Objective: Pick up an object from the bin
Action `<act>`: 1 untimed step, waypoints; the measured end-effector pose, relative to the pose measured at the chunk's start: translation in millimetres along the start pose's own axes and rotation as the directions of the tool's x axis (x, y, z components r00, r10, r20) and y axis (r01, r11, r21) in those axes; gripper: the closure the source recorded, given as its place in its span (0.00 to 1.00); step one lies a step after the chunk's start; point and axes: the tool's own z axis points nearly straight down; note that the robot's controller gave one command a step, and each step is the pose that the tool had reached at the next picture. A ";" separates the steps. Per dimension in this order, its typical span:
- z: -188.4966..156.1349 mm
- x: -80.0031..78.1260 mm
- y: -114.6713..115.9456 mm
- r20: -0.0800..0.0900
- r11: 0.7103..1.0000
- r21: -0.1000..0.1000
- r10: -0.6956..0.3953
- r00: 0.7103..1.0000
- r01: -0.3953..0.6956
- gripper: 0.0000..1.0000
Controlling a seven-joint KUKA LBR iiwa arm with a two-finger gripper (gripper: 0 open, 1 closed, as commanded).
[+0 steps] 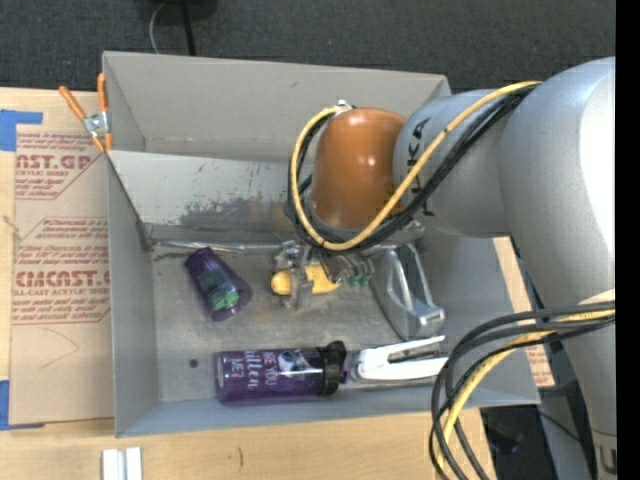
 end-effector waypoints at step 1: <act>-10.2 -0.9 -0.1 0.003 1.000 0.001 0.000 1.000 0.000 1.00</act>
Offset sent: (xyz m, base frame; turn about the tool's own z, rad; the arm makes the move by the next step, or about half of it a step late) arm 0.0000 0.0000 0.0308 0.0000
